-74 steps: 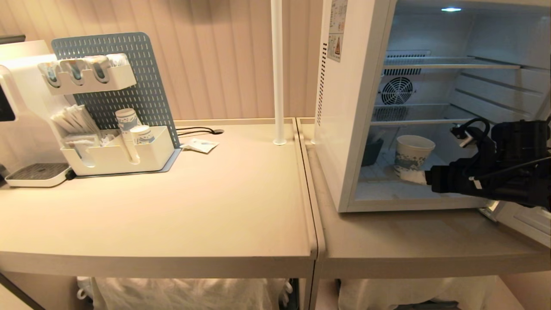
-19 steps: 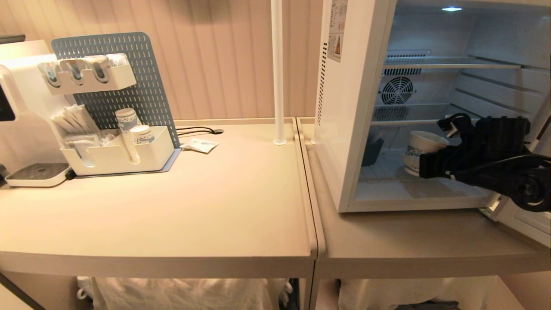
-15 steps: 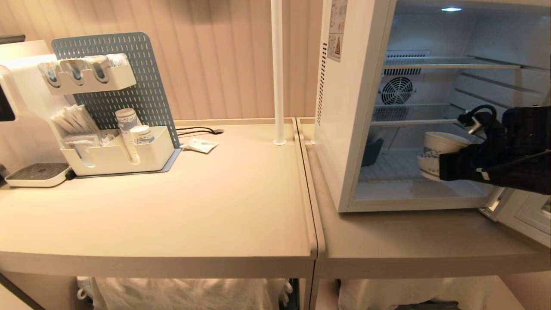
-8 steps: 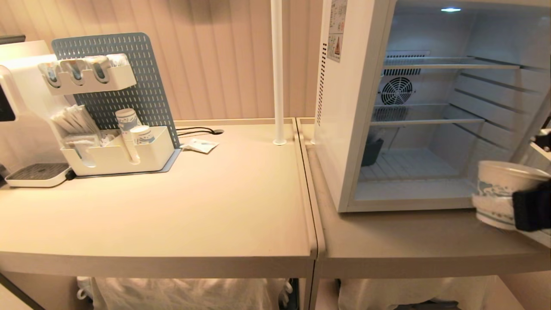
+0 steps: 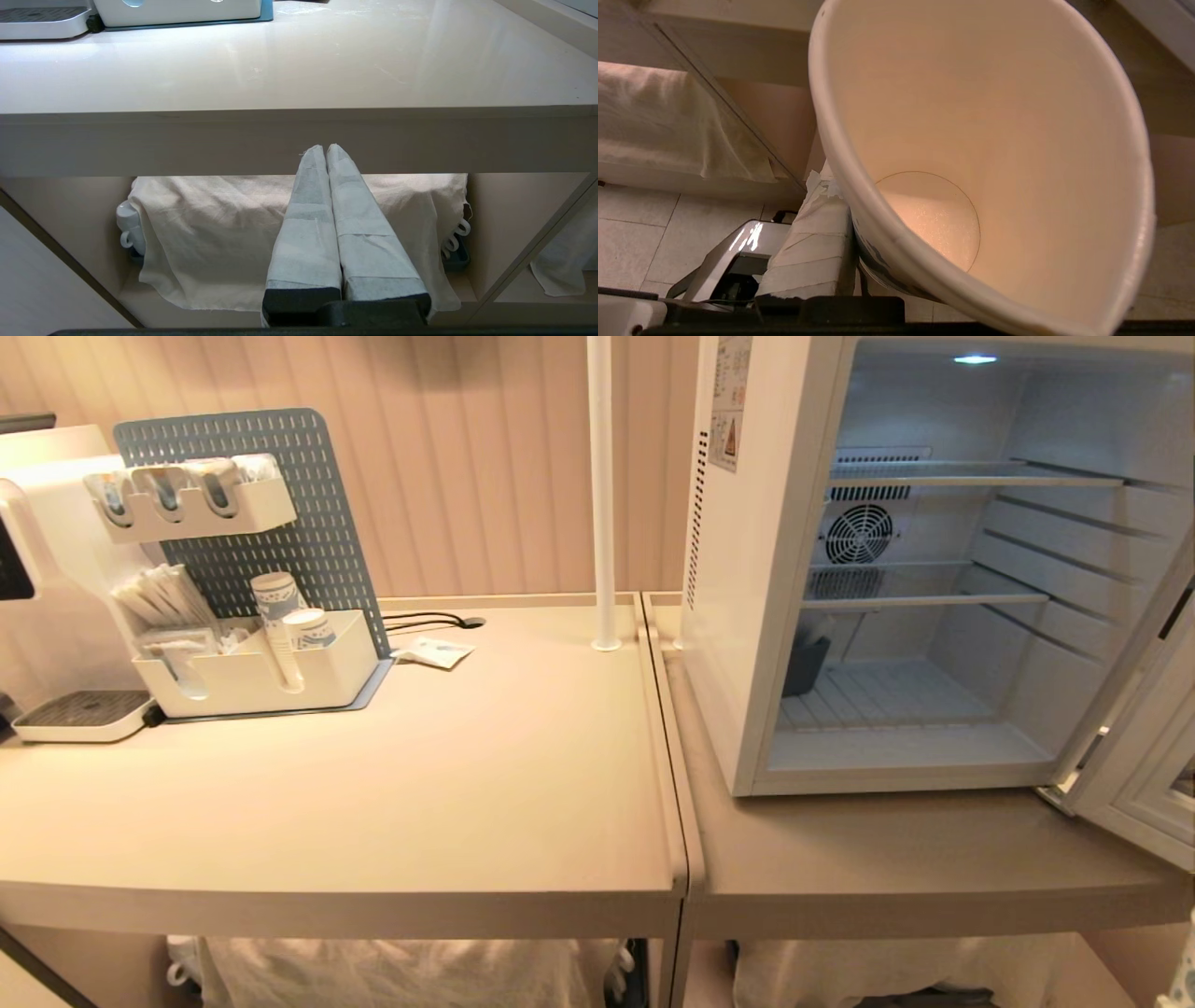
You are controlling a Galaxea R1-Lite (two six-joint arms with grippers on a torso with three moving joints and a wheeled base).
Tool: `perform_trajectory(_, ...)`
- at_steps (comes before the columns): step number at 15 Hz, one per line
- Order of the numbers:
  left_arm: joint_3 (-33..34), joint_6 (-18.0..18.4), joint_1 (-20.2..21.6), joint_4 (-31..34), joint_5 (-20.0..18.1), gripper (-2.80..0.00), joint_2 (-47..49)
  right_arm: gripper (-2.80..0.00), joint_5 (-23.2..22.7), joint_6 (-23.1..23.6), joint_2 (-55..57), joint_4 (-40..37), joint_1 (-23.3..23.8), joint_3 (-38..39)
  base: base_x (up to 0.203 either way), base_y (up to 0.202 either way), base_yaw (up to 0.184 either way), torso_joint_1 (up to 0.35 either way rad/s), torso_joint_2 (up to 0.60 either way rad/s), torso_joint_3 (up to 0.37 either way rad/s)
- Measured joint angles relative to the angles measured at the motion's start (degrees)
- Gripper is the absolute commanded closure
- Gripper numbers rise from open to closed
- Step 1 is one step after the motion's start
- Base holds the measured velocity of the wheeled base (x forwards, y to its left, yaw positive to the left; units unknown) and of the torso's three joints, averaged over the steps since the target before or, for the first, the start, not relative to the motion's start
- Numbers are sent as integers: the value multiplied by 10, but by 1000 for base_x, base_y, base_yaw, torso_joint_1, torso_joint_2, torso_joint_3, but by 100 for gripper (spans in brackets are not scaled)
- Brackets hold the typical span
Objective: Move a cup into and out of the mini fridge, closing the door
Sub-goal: Place the paper cup on the table
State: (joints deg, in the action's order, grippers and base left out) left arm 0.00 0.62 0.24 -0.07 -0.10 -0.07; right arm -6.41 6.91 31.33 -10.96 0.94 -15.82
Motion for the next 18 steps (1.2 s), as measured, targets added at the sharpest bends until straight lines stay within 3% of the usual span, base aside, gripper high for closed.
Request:
perform_trajectory(4,0,0,0,0,0,0,0,0,9,-2,-137,-33,-10,42,0,0,0,0,0,0)
perform_trajectory(8,0,0,0,0,0,0,0,0,53,-17,-245,-30,-10,79,0,0,0,0,0,0)
perform_trajectory(10,0,-1,0,0,0,0,0,0,58,-25,-284,2,-10,106,0,0,0,0,0,0)
perform_trajectory(13,0,-1,0,0,0,0,0,0,61,-34,-306,108,-11,150,0,0,0,0,0,0)
perform_trajectory(18,0,0,0,0,0,0,0,0,60,-41,-314,110,-11,158,0,0,0,0,0,0)
